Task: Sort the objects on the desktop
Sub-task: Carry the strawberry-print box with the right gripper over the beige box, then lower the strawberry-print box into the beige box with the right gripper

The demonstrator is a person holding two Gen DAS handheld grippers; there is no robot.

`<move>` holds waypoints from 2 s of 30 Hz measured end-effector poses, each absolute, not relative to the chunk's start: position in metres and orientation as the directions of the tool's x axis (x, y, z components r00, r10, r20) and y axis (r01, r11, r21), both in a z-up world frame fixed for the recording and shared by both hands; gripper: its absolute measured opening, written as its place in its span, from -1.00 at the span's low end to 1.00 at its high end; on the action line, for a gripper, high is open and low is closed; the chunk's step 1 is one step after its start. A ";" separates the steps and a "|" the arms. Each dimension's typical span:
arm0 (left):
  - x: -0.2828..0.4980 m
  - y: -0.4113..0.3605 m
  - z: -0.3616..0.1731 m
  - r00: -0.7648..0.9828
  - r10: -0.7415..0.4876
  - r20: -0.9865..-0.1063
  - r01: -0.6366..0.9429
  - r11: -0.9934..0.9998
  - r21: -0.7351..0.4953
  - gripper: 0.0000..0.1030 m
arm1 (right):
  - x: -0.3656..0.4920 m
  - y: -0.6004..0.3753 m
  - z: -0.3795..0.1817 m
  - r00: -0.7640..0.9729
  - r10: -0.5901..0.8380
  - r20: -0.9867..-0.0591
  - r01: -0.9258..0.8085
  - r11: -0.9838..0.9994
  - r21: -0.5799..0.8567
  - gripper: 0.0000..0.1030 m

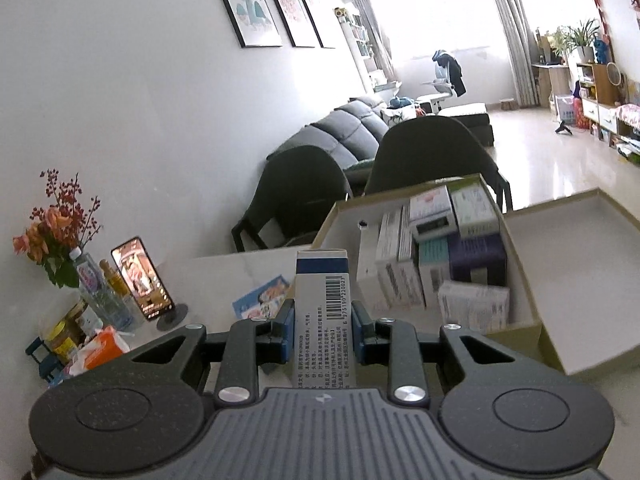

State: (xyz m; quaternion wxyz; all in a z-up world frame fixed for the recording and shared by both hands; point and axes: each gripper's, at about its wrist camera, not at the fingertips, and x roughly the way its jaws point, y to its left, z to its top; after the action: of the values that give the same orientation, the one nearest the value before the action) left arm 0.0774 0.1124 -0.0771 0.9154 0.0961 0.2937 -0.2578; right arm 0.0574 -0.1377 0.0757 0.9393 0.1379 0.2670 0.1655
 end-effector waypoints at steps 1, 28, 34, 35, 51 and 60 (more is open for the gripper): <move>0.078 0.113 -0.078 0.693 -0.414 -0.590 0.527 0.850 0.022 1.00 | 0.061 -0.139 0.078 0.804 0.381 -0.456 -0.235 0.909 0.345 -0.41; 0.085 0.123 -0.083 0.692 -0.378 -0.615 0.489 0.872 0.014 1.00 | 0.185 -0.141 0.042 0.687 0.263 -0.678 -0.086 0.955 0.283 -0.41; 0.086 0.128 -0.082 0.694 -0.366 -0.620 0.480 0.877 0.019 1.00 | 0.200 -0.133 0.024 0.656 0.217 -0.723 -0.061 0.970 0.235 -0.41; 0.086 0.129 -0.083 0.694 -0.364 -0.622 0.477 0.879 0.019 1.00 | 0.202 -0.131 0.021 0.652 0.207 -0.729 -0.061 0.973 0.222 -0.41; 0.088 0.129 -0.083 0.685 -0.360 -0.633 0.481 0.877 0.022 1.00 | 0.222 -0.115 -0.009 0.596 0.140 -0.791 -0.057 0.990 0.132 -0.41; 0.087 0.126 -0.083 0.683 -0.359 -0.636 0.486 0.874 0.028 1.00 | 0.230 -0.111 -0.022 0.564 0.123 -0.817 -0.052 0.992 0.114 -0.40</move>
State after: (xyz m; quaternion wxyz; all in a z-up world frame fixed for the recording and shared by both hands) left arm 0.0872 0.1264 -0.0830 0.9120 0.0975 0.3241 -0.2316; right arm 0.2298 -0.1108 -0.0218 0.8834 0.0383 0.4643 0.0494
